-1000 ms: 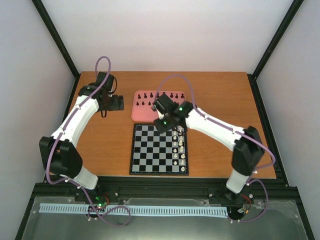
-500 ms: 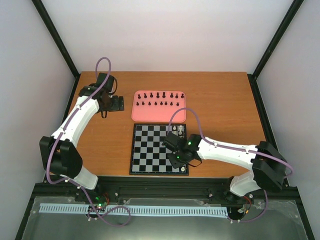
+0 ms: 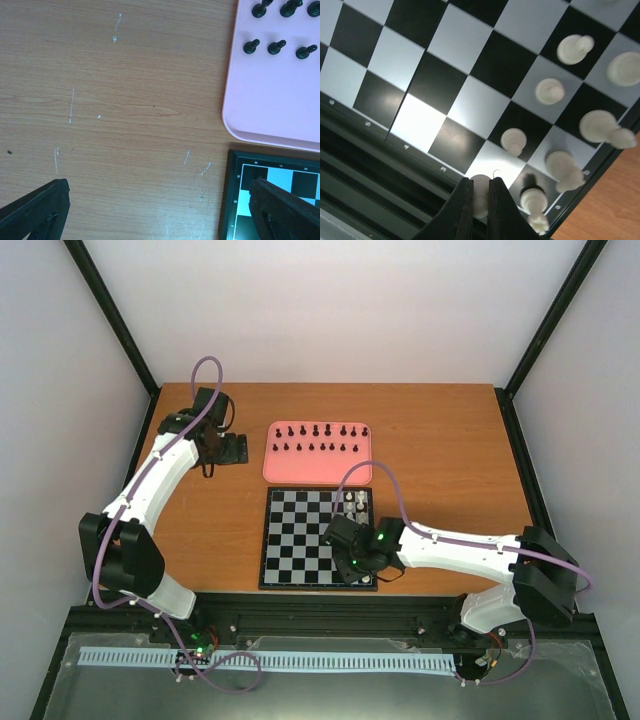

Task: Set up the chess pieces on the board
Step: Place the chess piece on the chessboard.

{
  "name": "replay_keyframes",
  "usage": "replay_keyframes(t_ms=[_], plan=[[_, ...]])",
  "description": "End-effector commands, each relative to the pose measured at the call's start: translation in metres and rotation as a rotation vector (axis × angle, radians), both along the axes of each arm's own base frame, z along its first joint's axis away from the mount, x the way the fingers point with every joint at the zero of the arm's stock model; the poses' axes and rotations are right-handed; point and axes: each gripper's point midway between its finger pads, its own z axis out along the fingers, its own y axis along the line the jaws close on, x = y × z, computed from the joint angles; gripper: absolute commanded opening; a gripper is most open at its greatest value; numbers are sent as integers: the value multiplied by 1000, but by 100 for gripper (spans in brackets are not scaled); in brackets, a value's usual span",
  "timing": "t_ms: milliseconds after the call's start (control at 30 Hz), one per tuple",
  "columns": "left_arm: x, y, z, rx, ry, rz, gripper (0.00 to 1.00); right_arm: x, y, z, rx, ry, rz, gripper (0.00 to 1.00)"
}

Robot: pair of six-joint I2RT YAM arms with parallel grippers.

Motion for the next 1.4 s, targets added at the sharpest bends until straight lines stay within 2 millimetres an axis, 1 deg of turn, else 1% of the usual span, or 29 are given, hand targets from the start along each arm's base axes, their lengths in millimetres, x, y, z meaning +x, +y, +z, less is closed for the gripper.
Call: replay_keyframes(t_ms=[0, 100, 267, 367, 467, 600, 667, 833, 1033, 1067, 1133, 1300, 1367], plan=[[0, -1, 13, -9, -44, 10, 100, -15, 1, 0, 15, 12, -6, 3], [0, -1, 11, -10, -42, 10, 100, -19, 0, -3, 12, 21, -8, 3], [0, -1, 11, -11, -42, 11, 100, -19, -4, -14, -16, 24, -23, 3], [1, -1, 12, -9, -43, 10, 100, -19, -1, -20, -23, 32, -19, 3], [1, -1, 11, -12, -41, 11, 100, -15, 2, -21, -22, 19, -24, 4], [1, -1, 10, -8, -38, 10, 100, -10, -2, -22, -51, -6, -41, 5], [1, -1, 11, -8, -41, 11, 100, -9, -4, -24, -61, -6, -43, 5], [2, -1, 10, -8, -39, 11, 100, -10, -1, -26, -58, -1, -30, 7], [3, -1, 8, -6, -35, 10, 100, -11, 1, -31, -67, 10, -18, 12], [3, -1, 8, -6, -34, 10, 100, -11, 0, -31, -68, 12, -20, 15], [2, -1, 8, -5, -34, 10, 100, -10, 0, -31, -66, 9, -22, 25], [2, -1, 7, -4, -31, 10, 100, -10, 3, -26, -55, 9, -10, 27], [2, -1, 8, -4, -32, 9, 100, -9, 6, -20, -43, 6, -3, 27]])
